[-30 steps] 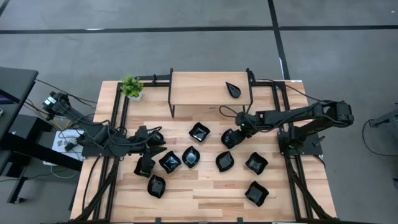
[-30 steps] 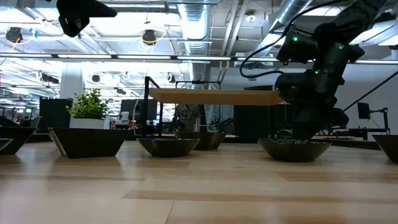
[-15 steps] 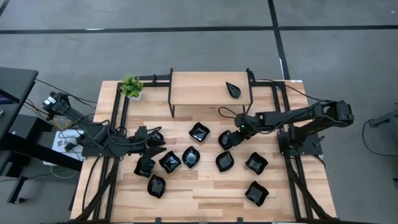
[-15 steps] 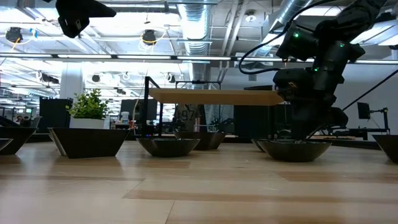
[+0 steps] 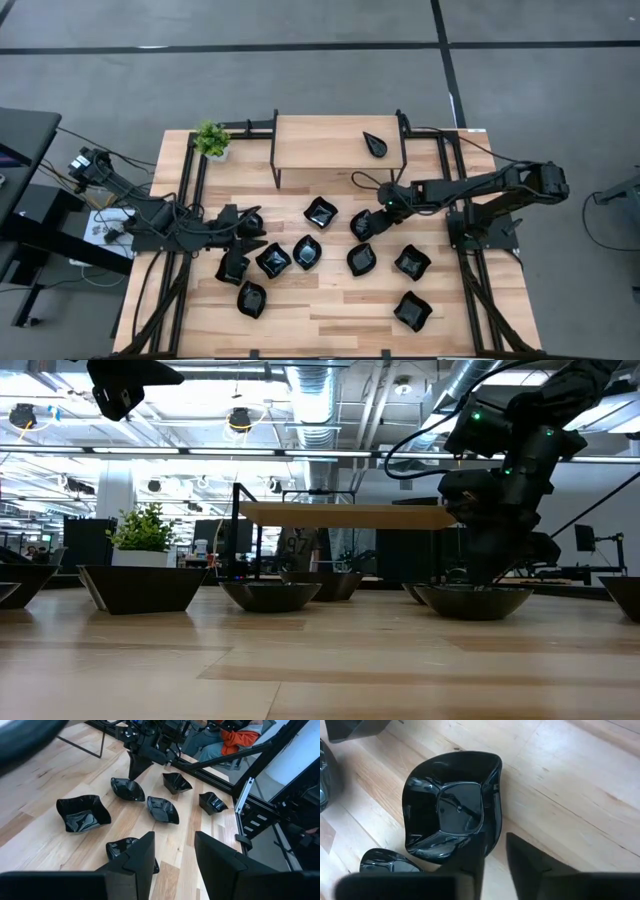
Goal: Pick & Place Mini shaped plates
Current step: Put the black leaf shaped plate on the shelf
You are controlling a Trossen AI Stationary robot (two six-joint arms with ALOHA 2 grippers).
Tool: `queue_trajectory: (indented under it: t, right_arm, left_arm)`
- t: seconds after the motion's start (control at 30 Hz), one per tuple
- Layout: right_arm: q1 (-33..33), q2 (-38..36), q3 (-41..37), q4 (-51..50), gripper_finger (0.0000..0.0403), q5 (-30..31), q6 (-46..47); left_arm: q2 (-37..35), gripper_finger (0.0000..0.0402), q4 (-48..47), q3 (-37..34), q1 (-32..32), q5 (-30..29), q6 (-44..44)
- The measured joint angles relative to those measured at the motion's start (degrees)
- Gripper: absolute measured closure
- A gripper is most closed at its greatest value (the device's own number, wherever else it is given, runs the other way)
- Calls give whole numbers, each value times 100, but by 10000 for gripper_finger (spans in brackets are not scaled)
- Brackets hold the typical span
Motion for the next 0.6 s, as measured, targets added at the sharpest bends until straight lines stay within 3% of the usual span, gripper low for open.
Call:
queue_trajectory:
  t: [0.3, 0.6]
  right_arm:
    - [2, 0, 0, 210, 229, 43, -78]
    - [87, 0, -37, 395, 235, 221, -46]
  left_arm:
    - [0, 262, 18, 0, 0, 147, 31]
    - [0, 262, 50, 0, -2, 147, 44]
